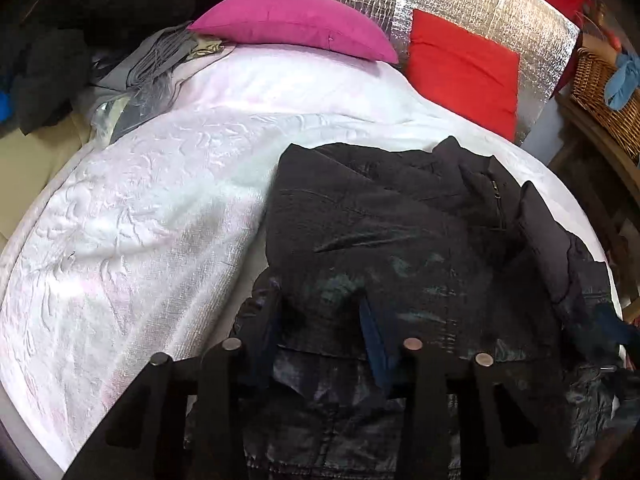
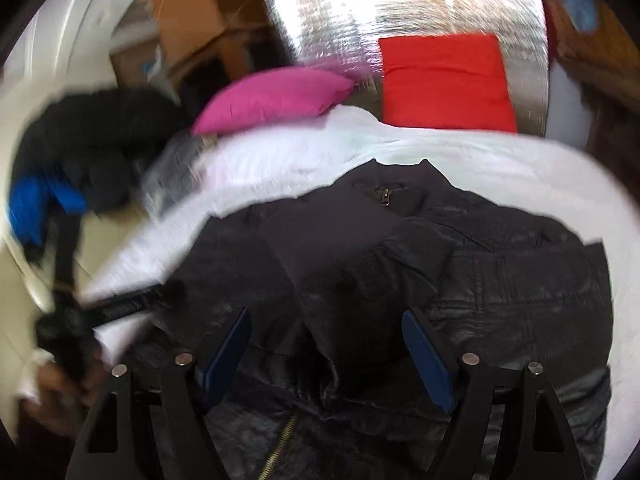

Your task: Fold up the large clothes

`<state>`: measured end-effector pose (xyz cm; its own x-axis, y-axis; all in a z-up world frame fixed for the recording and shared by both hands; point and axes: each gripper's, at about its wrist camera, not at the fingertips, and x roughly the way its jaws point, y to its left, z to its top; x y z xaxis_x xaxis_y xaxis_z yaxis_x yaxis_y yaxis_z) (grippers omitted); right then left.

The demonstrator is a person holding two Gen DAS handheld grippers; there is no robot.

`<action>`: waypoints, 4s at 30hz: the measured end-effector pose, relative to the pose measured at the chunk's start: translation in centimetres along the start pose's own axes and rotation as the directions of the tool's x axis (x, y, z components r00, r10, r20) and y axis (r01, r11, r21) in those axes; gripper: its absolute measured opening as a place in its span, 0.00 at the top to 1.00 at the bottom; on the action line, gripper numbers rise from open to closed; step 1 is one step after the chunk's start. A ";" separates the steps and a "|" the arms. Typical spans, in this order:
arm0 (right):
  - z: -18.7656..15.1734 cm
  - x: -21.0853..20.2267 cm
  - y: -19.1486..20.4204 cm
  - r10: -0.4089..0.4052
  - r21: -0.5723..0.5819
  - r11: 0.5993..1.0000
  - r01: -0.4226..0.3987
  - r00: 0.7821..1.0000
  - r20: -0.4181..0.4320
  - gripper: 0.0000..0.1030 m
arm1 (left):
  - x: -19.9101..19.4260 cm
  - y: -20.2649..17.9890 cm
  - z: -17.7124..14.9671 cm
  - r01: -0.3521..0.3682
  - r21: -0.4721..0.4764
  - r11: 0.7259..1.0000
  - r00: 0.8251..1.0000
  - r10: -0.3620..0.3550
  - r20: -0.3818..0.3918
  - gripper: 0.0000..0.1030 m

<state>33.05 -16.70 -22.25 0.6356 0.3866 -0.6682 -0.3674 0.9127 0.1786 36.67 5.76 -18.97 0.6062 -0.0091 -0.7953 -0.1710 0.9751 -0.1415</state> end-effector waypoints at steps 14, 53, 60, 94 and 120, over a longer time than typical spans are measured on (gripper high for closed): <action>-3.3 -0.9 -10.4 0.111 0.486 0.873 -0.050 0.989 -0.097 0.73 | 2.1 -0.2 -0.3 -0.008 0.042 0.999 0.999 0.010 -0.050 0.63; -4.3 -7.8 -23.6 -0.057 0.759 0.649 -0.047 0.992 0.110 0.58 | -0.4 4.7 0.8 0.229 -0.164 0.959 0.973 -0.232 0.003 0.25; -4.1 -6.0 -25.8 -0.041 0.764 0.643 -0.056 0.993 0.108 0.09 | 0.4 8.2 2.0 0.269 -0.288 0.919 0.961 -0.274 0.023 0.25; -2.3 -0.4 -24.0 0.005 0.685 0.728 -0.013 1.000 0.014 0.19 | 4.6 5.9 3.0 0.276 -0.269 0.923 0.945 -0.311 -0.096 0.29; 3.0 1.3 -23.1 -0.155 0.480 0.868 0.126 0.988 0.021 0.76 | 6.7 2.8 7.4 0.263 -0.188 0.946 0.955 -0.283 -0.092 0.69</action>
<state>44.38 -36.88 -25.06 0.6994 0.2431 -0.6722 0.0871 0.9044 0.4177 45.97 10.10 -20.30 0.5556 -0.3052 -0.7734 -0.1483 0.8789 -0.4534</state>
